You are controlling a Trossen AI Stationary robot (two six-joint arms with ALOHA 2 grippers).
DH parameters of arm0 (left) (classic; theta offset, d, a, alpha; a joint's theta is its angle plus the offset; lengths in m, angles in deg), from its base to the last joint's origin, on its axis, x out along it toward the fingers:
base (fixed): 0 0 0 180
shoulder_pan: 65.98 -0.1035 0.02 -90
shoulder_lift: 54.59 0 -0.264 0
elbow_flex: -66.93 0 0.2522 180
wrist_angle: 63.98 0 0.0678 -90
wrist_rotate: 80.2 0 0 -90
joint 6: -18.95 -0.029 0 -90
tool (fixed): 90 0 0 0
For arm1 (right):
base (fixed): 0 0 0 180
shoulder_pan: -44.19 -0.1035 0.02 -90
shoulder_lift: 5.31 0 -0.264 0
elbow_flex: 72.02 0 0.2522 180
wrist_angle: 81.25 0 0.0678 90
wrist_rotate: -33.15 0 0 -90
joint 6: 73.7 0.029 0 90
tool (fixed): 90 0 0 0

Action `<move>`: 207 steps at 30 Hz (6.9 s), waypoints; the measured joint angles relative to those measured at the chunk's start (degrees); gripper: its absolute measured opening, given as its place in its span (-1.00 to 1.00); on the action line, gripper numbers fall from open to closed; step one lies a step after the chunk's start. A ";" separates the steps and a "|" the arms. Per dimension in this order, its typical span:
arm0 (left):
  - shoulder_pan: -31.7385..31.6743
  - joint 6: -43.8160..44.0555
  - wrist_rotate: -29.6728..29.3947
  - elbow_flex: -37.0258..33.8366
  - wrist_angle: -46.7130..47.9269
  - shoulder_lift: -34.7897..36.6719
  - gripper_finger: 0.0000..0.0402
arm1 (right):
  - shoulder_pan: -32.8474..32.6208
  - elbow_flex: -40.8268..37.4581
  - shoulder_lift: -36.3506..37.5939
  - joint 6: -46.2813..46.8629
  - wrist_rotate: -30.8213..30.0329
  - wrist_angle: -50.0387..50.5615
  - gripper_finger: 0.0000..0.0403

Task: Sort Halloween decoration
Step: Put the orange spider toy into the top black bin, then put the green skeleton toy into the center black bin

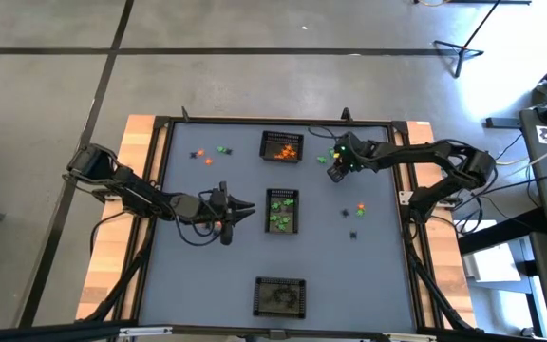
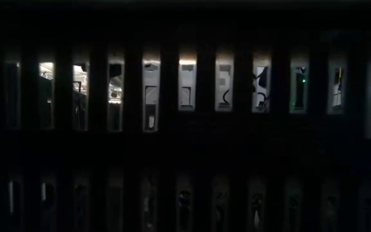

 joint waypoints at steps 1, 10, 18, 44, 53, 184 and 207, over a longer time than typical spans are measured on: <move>0.00 0.00 0.00 0.00 0.00 0.00 -0.63 | -0.02 0.00 -0.03 -0.24 0.16 -0.07 -0.22; 0.00 0.02 -0.02 0.00 -0.02 0.00 -0.63 | -0.02 0.25 -0.13 -0.79 0.91 -0.90 -0.88; 0.00 1.35 -0.06 0.00 1.38 0.00 -0.63 | -0.96 3.52 0.80 -0.88 2.36 4.61 -0.94; 1.64 6.01 -0.33 0.01 4.79 0.00 -0.63 | -19.14 10.58 4.28 2.15 0.97 -16.95 -0.99; 1.61 6.10 -2.86 0.02 4.90 0.00 -0.63 | -14.93 11.13 0.37 2.15 5.06 -28.66 -0.99; -60.45 -43.12 24.69 42.37 103.07 -20.44 -0.93 | -22.84 -20.20 28.89 3.65 14.23 -57.35 -0.41; -31.35 -24.91 25.67 41.95 97.74 1.42 -1.00 | -22.88 -20.20 28.92 4.20 15.81 -57.78 -0.41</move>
